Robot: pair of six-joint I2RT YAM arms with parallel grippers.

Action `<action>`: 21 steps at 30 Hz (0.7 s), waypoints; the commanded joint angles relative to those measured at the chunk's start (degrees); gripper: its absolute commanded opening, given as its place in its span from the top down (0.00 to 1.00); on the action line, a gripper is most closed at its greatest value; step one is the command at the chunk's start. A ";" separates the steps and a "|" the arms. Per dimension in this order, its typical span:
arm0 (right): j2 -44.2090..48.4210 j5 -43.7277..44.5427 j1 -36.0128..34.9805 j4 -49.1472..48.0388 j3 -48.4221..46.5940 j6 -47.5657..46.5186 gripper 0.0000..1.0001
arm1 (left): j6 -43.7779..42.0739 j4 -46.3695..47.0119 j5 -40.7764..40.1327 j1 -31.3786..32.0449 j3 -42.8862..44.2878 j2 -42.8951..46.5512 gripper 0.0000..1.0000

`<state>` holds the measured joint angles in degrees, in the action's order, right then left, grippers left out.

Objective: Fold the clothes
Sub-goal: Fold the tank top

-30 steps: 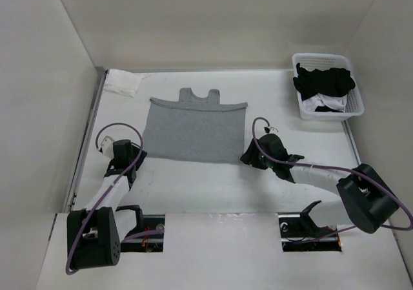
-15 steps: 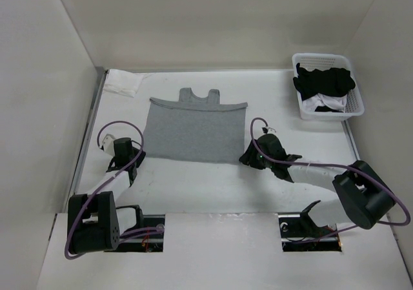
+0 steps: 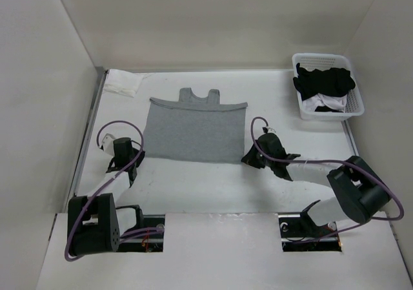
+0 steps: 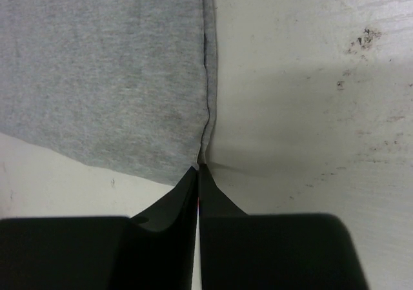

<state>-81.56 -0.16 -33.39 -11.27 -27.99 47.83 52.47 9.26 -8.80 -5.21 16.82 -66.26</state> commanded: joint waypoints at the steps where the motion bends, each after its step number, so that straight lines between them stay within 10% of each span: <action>1: 1.13 -0.10 0.04 -5.34 1.09 0.07 0.98 | 0.18 2.88 -0.52 0.24 -0.39 5.33 0.98; 13: 45.67 11.83 -7.87 25.82 -10.13 -5.64 1.00 | -2.81 -21.10 -6.93 9.38 23.05 41.02 1.00; 21: 52.73 22.74 -20.95 42.46 -30.97 -9.25 1.00 | -4.74 -30.25 -5.88 10.97 42.14 45.52 1.00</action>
<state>-28.73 15.97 -50.68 21.87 -55.18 40.77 49.47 -14.94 -14.02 5.34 55.68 -20.86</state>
